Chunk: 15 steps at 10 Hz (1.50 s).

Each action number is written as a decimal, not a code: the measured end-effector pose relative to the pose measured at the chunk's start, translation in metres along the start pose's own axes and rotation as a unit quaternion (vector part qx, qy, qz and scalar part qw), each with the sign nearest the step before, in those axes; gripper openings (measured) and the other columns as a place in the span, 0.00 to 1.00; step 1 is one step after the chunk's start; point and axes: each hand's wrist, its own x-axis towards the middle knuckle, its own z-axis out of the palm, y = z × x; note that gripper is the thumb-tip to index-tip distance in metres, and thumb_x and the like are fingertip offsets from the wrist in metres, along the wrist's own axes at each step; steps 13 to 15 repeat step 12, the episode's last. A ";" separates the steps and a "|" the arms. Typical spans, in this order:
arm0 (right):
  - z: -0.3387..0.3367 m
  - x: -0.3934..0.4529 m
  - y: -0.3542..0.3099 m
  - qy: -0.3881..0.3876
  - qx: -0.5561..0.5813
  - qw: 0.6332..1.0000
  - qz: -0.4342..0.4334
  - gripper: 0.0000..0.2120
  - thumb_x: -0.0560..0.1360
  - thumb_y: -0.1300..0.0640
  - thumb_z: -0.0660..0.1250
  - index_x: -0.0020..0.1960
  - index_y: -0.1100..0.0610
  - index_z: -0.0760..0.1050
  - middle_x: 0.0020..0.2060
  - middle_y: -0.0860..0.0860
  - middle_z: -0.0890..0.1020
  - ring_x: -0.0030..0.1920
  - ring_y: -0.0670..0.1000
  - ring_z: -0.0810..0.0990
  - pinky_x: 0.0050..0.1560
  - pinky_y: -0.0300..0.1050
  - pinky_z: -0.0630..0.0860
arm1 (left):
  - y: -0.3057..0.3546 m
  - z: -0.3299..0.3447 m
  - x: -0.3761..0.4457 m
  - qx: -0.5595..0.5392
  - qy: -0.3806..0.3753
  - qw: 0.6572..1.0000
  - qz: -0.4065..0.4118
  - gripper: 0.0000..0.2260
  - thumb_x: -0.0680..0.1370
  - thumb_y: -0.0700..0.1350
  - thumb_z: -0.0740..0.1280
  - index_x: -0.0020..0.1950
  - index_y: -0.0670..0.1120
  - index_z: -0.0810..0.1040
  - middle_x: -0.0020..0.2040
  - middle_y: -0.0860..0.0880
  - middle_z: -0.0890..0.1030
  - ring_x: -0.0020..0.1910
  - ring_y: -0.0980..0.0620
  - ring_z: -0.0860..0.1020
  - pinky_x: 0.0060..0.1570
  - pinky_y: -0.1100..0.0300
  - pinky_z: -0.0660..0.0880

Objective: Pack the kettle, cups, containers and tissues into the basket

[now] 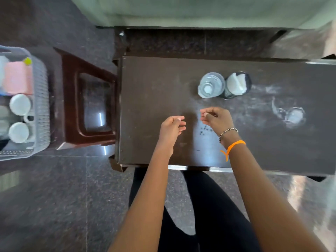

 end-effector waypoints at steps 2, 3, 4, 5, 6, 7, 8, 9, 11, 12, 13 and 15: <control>-0.069 0.038 0.022 0.071 0.051 0.995 0.056 0.13 0.76 0.70 0.56 0.59 0.70 0.71 0.35 0.50 0.74 0.27 0.41 0.77 0.31 0.30 0.75 | 0.017 0.069 0.018 -0.023 -0.046 0.999 -0.017 0.16 0.81 0.39 0.55 0.69 0.42 0.66 0.59 0.43 0.75 0.53 0.47 0.78 0.56 0.58 0.71; -0.087 0.057 0.021 0.122 0.075 0.987 0.071 0.21 0.76 0.70 0.57 0.68 0.64 0.61 0.51 0.57 0.74 0.36 0.50 0.75 0.36 0.37 0.74 | 0.030 0.087 0.031 -0.075 -0.078 0.993 -0.044 0.22 0.81 0.40 0.55 0.75 0.42 0.56 0.70 0.41 0.68 0.66 0.41 0.71 0.64 0.52 0.67; -0.100 0.081 0.015 0.145 0.072 0.984 0.080 0.25 0.77 0.66 0.57 0.73 0.59 0.56 0.62 0.62 0.74 0.33 0.51 0.74 0.37 0.40 0.76 | 0.041 0.101 0.041 -0.074 -0.084 0.992 -0.061 0.24 0.82 0.41 0.55 0.76 0.44 0.51 0.73 0.40 0.65 0.67 0.39 0.70 0.63 0.51 0.68; -0.106 0.101 0.009 0.153 0.039 0.982 0.100 0.24 0.77 0.64 0.58 0.72 0.57 0.61 0.60 0.61 0.78 0.47 0.59 0.81 0.55 0.51 0.79 | 0.046 0.111 0.049 -0.053 -0.082 0.994 -0.055 0.24 0.82 0.41 0.54 0.77 0.46 0.50 0.73 0.40 0.64 0.68 0.39 0.70 0.63 0.51 0.67; -0.106 0.108 0.004 0.157 0.023 0.981 0.112 0.19 0.76 0.67 0.58 0.66 0.59 0.69 0.57 0.60 0.80 0.43 0.60 0.82 0.54 0.55 0.80 | 0.046 0.113 0.053 -0.033 -0.083 0.995 -0.045 0.22 0.82 0.42 0.54 0.76 0.48 0.53 0.74 0.41 0.64 0.69 0.40 0.68 0.65 0.51 0.66; -0.104 0.108 0.005 0.162 0.041 0.976 0.137 0.21 0.75 0.68 0.59 0.66 0.59 0.69 0.50 0.59 0.80 0.41 0.62 0.83 0.50 0.54 0.81 | 0.044 0.112 0.052 -0.020 -0.087 0.995 -0.041 0.23 0.82 0.42 0.54 0.76 0.50 0.52 0.74 0.45 0.64 0.69 0.41 0.68 0.67 0.50 0.65; -0.100 0.100 0.005 0.151 0.036 0.979 0.134 0.19 0.73 0.69 0.59 0.61 0.59 0.74 0.43 0.58 0.78 0.37 0.59 0.79 0.44 0.50 0.82 | 0.042 0.110 0.050 0.000 -0.101 0.994 -0.031 0.25 0.82 0.41 0.54 0.77 0.52 0.50 0.76 0.48 0.61 0.69 0.42 0.68 0.68 0.50 0.65; -0.098 0.093 0.005 0.137 0.062 0.978 0.145 0.22 0.73 0.68 0.58 0.66 0.56 0.69 0.52 0.57 0.78 0.42 0.58 0.79 0.48 0.53 0.81 | 0.041 0.109 0.044 0.063 -0.110 0.992 -0.019 0.25 0.82 0.42 0.55 0.76 0.52 0.50 0.75 0.47 0.61 0.68 0.43 0.69 0.68 0.51 0.65; -0.105 0.053 -0.016 0.192 0.015 0.979 0.064 0.16 0.73 0.64 0.59 0.61 0.60 0.73 0.56 0.61 0.80 0.55 0.60 0.79 0.60 0.56 0.75 | 0.047 0.088 0.009 0.172 -0.044 0.983 0.041 0.19 0.80 0.43 0.58 0.71 0.47 0.64 0.63 0.49 0.73 0.50 0.54 0.76 0.53 0.61 0.68; -0.106 0.022 -0.051 0.211 0.063 0.975 -0.031 0.11 0.73 0.66 0.59 0.52 0.61 0.78 0.51 0.62 0.82 0.49 0.59 0.80 0.57 0.56 0.77 | 0.068 0.072 -0.013 0.179 -0.029 0.973 0.139 0.16 0.79 0.43 0.58 0.67 0.50 0.68 0.56 0.52 0.75 0.48 0.57 0.77 0.47 0.65 0.70; -0.106 0.022 -0.051 0.211 0.063 0.975 -0.031 0.11 0.73 0.66 0.59 0.52 0.61 0.78 0.51 0.62 0.82 0.49 0.59 0.80 0.57 0.56 0.77 | 0.068 0.072 -0.013 0.179 -0.029 0.973 0.139 0.16 0.79 0.43 0.58 0.67 0.50 0.68 0.56 0.52 0.75 0.48 0.57 0.77 0.47 0.65 0.70; -0.106 0.022 -0.051 0.211 0.063 0.975 -0.031 0.11 0.73 0.66 0.59 0.52 0.61 0.78 0.51 0.62 0.82 0.49 0.59 0.80 0.57 0.56 0.77 | 0.068 0.072 -0.013 0.179 -0.029 0.973 0.139 0.16 0.79 0.43 0.58 0.67 0.50 0.68 0.56 0.52 0.75 0.48 0.57 0.77 0.47 0.65 0.70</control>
